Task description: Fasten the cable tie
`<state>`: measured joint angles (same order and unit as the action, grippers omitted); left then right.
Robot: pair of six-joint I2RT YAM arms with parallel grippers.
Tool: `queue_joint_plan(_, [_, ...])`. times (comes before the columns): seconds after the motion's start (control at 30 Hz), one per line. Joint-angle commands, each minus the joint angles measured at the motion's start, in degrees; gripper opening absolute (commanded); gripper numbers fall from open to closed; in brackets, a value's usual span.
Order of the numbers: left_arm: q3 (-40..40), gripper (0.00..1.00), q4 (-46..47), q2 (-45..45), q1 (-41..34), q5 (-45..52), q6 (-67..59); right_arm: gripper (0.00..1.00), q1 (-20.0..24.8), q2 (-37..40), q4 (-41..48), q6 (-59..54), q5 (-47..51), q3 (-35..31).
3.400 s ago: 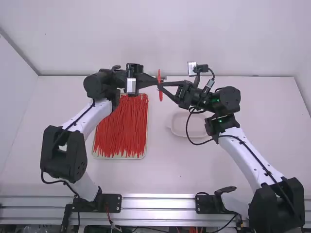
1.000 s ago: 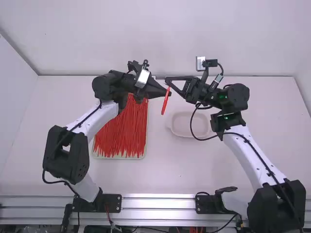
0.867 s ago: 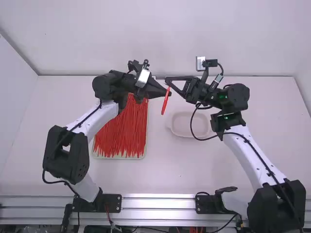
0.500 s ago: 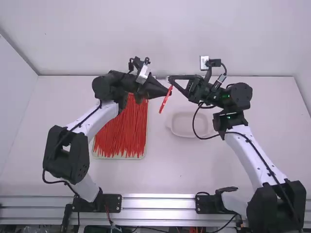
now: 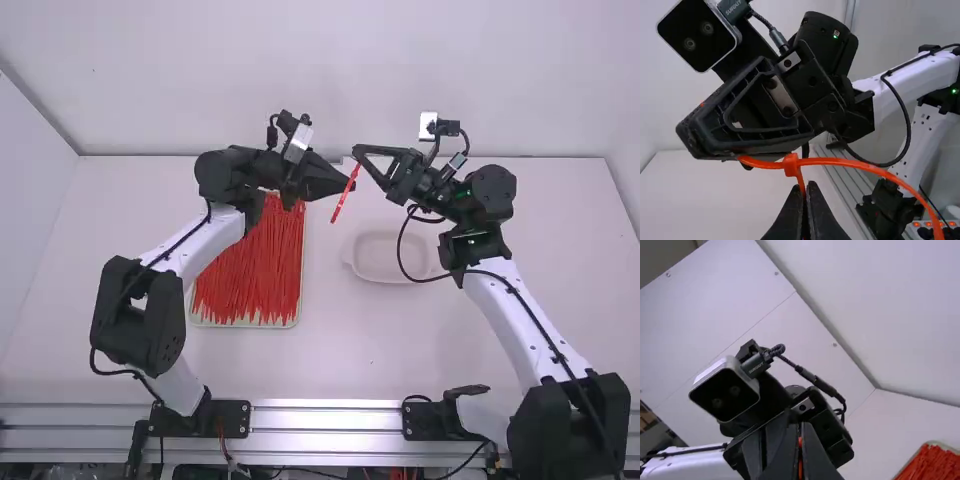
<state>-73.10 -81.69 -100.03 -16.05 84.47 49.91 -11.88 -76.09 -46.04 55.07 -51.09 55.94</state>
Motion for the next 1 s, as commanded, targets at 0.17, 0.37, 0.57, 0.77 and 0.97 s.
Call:
queue_joint_plan(0.17, [1.1, 0.02, 0.2, 0.9, -3.5, 2.1, -1.7, 0.00, -1.4, 0.4, 3.0, -4.8, 7.7, 6.3])
queue_joint_plan(0.37, [1.2, 0.02, 0.2, 0.9, -4.2, 2.7, -1.7, 0.00, -2.9, -0.9, 7.9, -8.9, 7.9, 11.6])
queue_joint_plan(0.57, [2.0, 0.02, 0.2, 0.9, -4.4, 3.0, -1.8, 0.00, -2.1, -5.2, 7.9, -6.5, 7.4, 16.7])
queue_joint_plan(0.77, [3.9, 0.02, -0.6, 0.9, -4.3, 3.0, -3.4, 0.00, -1.5, -10.7, 7.5, -2.7, 4.4, 23.5])
queue_joint_plan(0.97, [4.9, 0.02, -1.5, 0.9, -4.1, 3.2, -3.4, 0.00, -1.6, -14.6, 8.0, -2.4, 4.4, 30.7])
